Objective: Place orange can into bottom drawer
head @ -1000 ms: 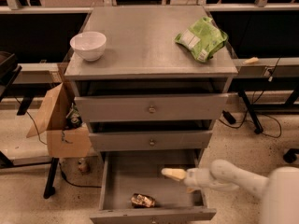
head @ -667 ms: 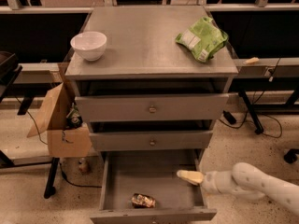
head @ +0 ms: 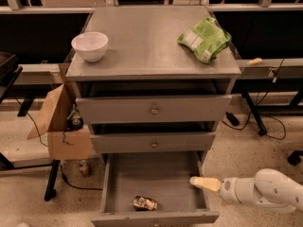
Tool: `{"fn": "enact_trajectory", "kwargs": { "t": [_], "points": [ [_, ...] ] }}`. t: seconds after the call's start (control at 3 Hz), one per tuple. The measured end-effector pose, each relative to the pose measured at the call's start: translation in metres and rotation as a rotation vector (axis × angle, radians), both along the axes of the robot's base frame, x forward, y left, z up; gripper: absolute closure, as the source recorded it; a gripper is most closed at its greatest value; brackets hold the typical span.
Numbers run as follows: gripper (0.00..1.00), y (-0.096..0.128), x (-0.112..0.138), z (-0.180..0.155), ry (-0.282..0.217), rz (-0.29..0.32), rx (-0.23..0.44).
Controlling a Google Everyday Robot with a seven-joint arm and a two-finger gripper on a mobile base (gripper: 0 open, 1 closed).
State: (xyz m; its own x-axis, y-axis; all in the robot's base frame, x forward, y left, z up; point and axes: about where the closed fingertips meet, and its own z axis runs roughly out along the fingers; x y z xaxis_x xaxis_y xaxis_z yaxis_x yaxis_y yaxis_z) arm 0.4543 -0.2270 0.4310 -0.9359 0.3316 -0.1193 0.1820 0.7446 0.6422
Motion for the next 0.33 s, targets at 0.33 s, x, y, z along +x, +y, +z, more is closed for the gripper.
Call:
{"fn": "enact_trajectory", "kwargs": {
  "t": [0.33],
  "points": [
    [0.00,0.0000,0.0000,0.0000,0.000,0.000,0.000]
  ]
}}
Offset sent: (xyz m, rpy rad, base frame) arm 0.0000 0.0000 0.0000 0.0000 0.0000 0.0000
